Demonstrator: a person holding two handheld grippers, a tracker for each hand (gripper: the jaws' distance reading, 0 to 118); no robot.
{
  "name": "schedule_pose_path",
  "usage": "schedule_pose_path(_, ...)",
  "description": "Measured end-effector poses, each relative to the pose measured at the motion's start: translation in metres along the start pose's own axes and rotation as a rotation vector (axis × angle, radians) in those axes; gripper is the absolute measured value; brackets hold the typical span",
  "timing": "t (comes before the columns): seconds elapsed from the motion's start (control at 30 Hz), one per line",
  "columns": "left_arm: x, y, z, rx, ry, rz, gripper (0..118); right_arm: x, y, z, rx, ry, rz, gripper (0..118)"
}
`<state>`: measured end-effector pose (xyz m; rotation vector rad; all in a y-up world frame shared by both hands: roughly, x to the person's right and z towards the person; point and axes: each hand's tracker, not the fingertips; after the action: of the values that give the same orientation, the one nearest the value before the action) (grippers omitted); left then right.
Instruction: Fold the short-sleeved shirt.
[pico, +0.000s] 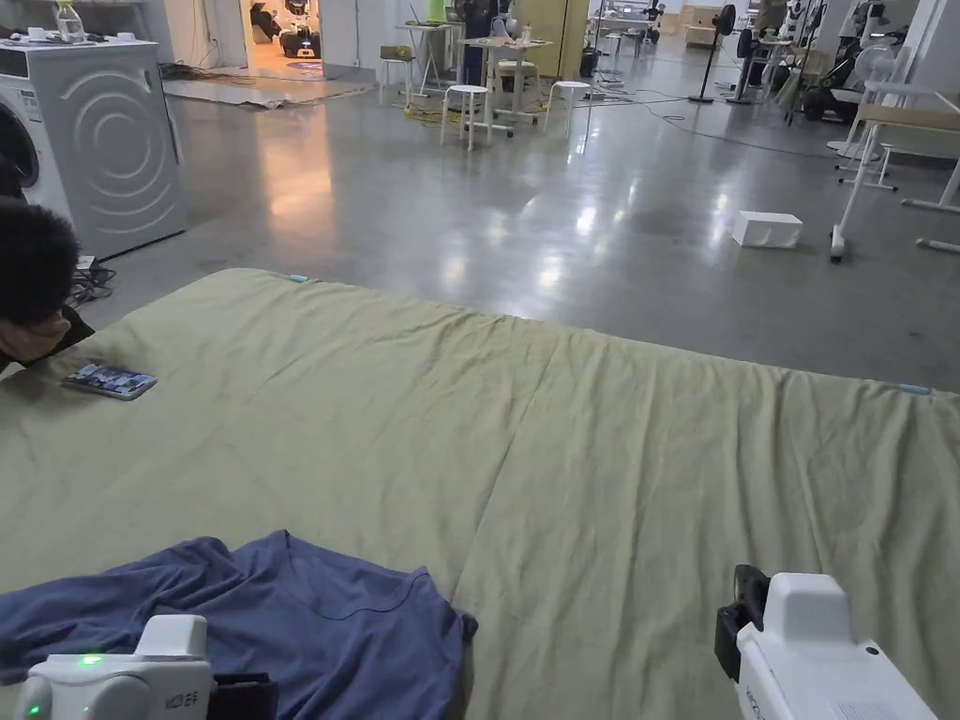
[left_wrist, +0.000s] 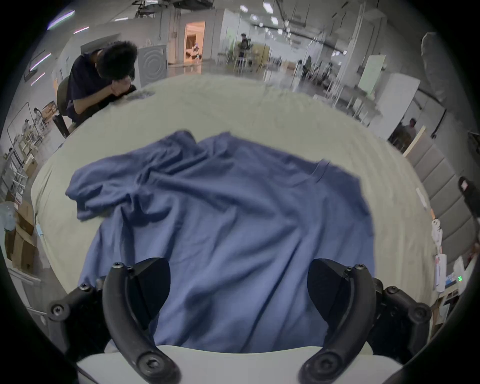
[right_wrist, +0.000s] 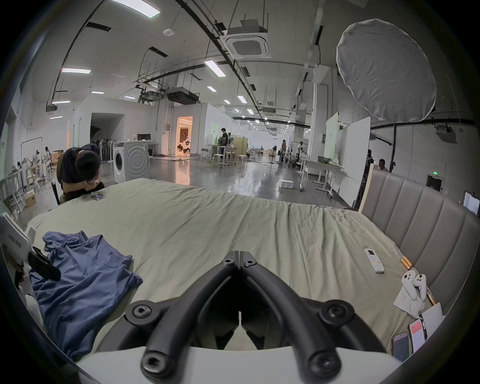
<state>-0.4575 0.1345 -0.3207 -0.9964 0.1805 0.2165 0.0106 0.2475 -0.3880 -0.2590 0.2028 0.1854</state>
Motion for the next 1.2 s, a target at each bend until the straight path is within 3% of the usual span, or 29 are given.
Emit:
schedule_pose_path(0.1, 0.004, -0.013, -0.027, -0.084, -0.016, -0.077, 70, 0.0, -0.003, -0.002, -0.029, -0.017, 0.012, 0)
schedule_pose_path(0.13, 0.008, -0.019, -0.032, -0.109, 0.012, -0.134, 70, 0.001, -0.004, -0.003, -0.042, -0.024, 0.011, 0)
schedule_pose_path(0.17, 0.021, -0.028, -0.026, -0.016, 0.053, -0.215, 69, 0.002, -0.005, -0.004, -0.056, -0.026, 0.008, 0)
schedule_pose_path(0.2, 0.027, -0.029, -0.022, 0.008, 0.072, -0.233, 60, 0.004, -0.006, -0.004, -0.063, -0.024, 0.007, 0)
schedule_pose_path(0.23, 0.031, -0.028, -0.02, -0.011, 0.068, -0.215, 47, 0.005, -0.006, -0.004, -0.07, -0.024, 0.007, 0)
schedule_pose_path(0.3, 0.042, -0.029, -0.013, -0.008, 0.045, -0.233, 7, 0.006, -0.008, -0.004, -0.082, -0.03, 0.008, 0)
schedule_pose_path(0.37, 0.048, -0.032, -0.016, 0.011, 0.122, -0.292, 6, 0.008, -0.01, -0.005, -0.092, -0.037, 0.004, 0)
schedule_pose_path(0.47, 0.038, -0.034, -0.024, 0.022, 0.098, -0.281, 5, 0.009, -0.011, -0.006, -0.11, -0.049, -0.006, 0)
schedule_pose_path(0.63, 0.025, -0.03, -0.016, 0.144, 0.078, -0.168, 5, 0.011, -0.01, -0.007, -0.112, -0.051, -0.002, 0)
schedule_pose_path(0.97, 0.063, 0.019, 0.068, 0.464, -0.035, -0.114, 4, 0.017, -0.002, 0.001, -0.071, -0.068, -0.02, 0)
schedule_pose_path(1.2, 0.113, 0.063, 0.135, 0.68, -0.167, -0.199, 4, 0.038, 0.01, 0.015, -0.024, -0.105, -0.05, 0)
